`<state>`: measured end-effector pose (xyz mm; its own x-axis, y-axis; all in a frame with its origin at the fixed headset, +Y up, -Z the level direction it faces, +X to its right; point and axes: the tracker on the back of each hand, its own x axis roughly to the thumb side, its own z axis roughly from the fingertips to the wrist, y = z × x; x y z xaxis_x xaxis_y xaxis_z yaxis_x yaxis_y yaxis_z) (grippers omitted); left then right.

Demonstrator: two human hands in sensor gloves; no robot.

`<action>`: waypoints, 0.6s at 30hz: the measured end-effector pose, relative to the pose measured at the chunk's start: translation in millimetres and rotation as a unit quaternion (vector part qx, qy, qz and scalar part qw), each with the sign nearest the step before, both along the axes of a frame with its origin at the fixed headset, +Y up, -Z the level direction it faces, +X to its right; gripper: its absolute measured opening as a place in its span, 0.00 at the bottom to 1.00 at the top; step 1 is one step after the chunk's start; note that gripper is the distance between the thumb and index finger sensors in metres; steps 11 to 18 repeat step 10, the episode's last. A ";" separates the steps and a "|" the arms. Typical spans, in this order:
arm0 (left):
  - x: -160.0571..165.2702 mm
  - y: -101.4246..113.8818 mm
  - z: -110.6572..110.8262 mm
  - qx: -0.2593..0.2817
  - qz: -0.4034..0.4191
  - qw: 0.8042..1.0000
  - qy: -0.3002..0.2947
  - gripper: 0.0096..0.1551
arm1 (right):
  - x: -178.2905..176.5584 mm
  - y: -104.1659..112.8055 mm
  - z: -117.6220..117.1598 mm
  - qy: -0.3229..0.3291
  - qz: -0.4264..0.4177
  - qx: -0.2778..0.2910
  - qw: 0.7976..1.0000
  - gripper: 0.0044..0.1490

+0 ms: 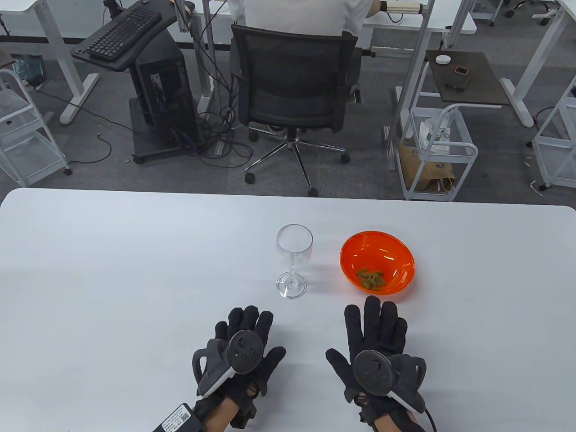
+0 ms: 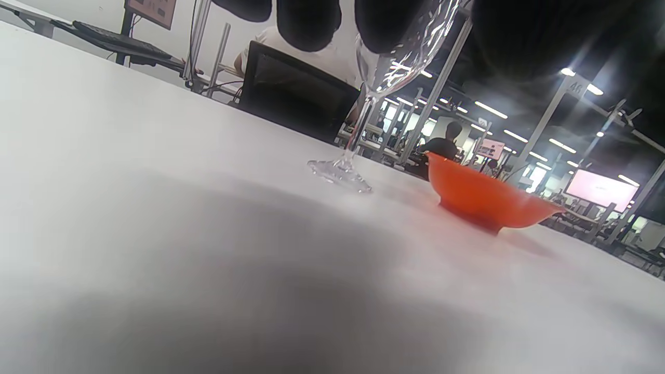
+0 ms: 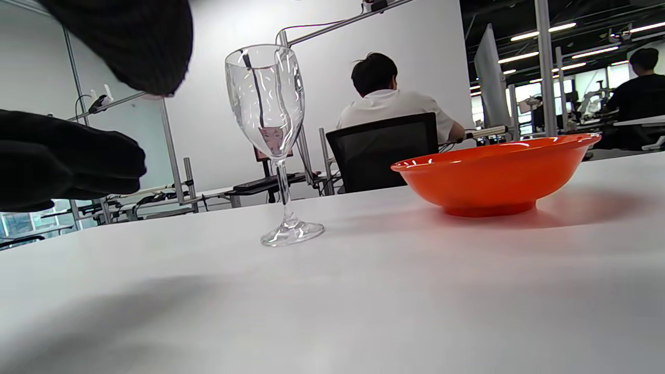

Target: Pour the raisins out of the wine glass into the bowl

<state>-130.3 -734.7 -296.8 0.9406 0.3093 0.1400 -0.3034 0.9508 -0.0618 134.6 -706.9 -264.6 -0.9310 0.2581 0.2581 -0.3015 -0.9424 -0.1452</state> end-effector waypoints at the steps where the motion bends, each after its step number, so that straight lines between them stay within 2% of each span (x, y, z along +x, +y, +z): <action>1: 0.5 -5.1 -1.8 -0.011 -0.009 1.000 0.000 0.49 | -1.5 -1.0 -0.1 0.004 0.004 -0.007 1.000 0.59; 3: 1.0 -9.7 -3.3 -0.035 -0.020 0.999 -0.008 0.49 | -3.1 -3.4 0.1 0.007 0.007 -0.029 1.000 0.59; 7: 4.2 -9.3 -1.3 -0.045 -0.009 0.999 -0.016 0.48 | -1.6 -3.4 -0.4 0.005 0.000 -0.022 1.000 0.59; 18: 6.2 -8.0 0.5 -0.041 -0.006 0.999 -0.018 0.48 | 0.8 -4.2 -1.1 0.000 -0.005 -0.023 1.000 0.59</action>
